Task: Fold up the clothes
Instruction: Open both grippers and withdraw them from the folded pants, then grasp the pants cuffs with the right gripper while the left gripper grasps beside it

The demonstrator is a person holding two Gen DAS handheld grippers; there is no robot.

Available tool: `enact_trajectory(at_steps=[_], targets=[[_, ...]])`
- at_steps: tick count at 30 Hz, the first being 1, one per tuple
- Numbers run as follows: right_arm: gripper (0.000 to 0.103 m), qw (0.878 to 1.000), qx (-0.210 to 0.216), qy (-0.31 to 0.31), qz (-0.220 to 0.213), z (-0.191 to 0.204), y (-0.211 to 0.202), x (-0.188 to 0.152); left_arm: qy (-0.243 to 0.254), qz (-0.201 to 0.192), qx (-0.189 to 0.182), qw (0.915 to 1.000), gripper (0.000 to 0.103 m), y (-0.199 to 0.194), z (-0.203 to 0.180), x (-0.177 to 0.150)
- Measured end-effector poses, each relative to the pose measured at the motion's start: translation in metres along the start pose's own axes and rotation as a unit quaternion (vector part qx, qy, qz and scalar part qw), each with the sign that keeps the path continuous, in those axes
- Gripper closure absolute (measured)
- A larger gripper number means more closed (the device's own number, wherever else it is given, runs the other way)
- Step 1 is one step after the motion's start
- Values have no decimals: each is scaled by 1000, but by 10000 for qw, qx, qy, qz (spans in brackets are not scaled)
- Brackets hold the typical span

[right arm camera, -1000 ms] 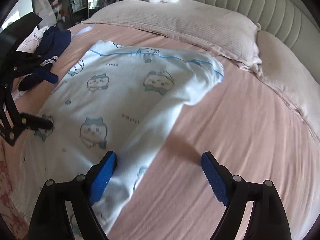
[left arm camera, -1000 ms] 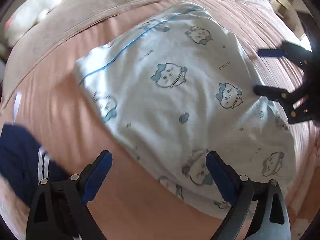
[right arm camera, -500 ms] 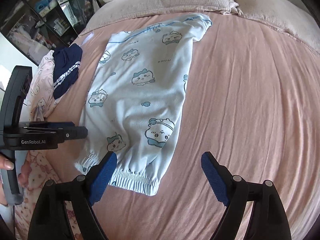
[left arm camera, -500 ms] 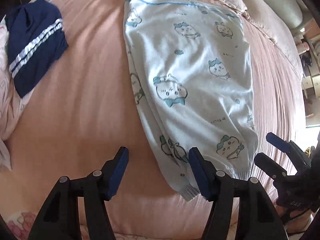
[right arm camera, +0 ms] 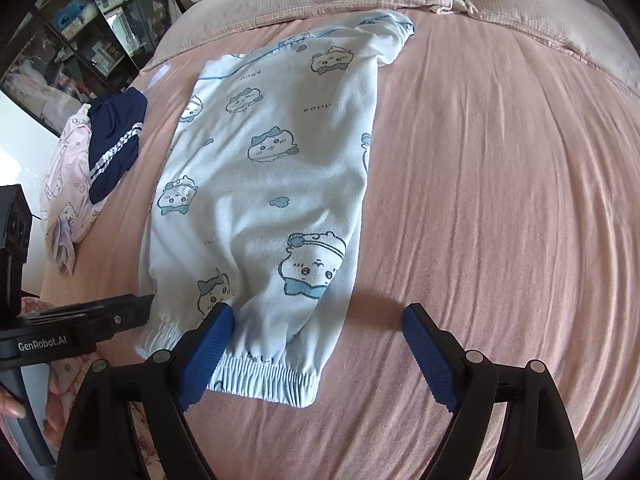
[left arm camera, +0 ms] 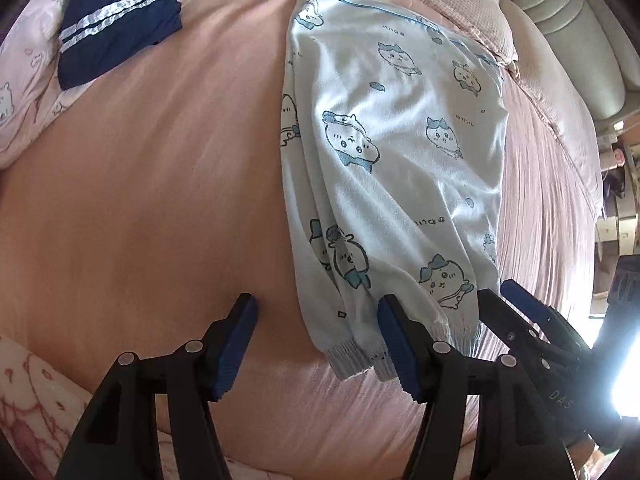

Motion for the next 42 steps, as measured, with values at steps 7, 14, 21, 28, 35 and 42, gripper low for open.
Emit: enact_trajectory(at_steps=[7, 14, 21, 28, 35, 42], targets=[[17, 9993, 162, 225, 267, -4, 1, -13, 60, -12, -407, 9992, 44, 17, -12, 1], [61, 9956, 692, 267, 569, 7, 5, -19, -475, -225, -879, 9947, 53, 26, -24, -18], [60, 9946, 846, 235, 547, 14, 6, -18, -392, -605, -1174, 9905, 51, -75, 7, -68], [59, 9940, 876, 288, 589, 21, 21, -14, -364, -161, -549, 9977, 50, -61, 13, -65], [60, 9940, 884, 260, 587, 20, 20, -15, -35, -36, 100, 9999, 49, -55, 7, -65], [95, 9928, 1039, 281, 525, 19, 11, -14, -12, -171, -765, 9969, 91, -59, -1, -64]])
Point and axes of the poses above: each gripper's, at about its wrist camera, not at the fingertips, and y roughly the way its jaws point, z to its left, x to its top, the point moved 7 cm from there along y, roughly the way its jaws point, and after that the axes turned 15 degrees about y, right-handed, at the moved point
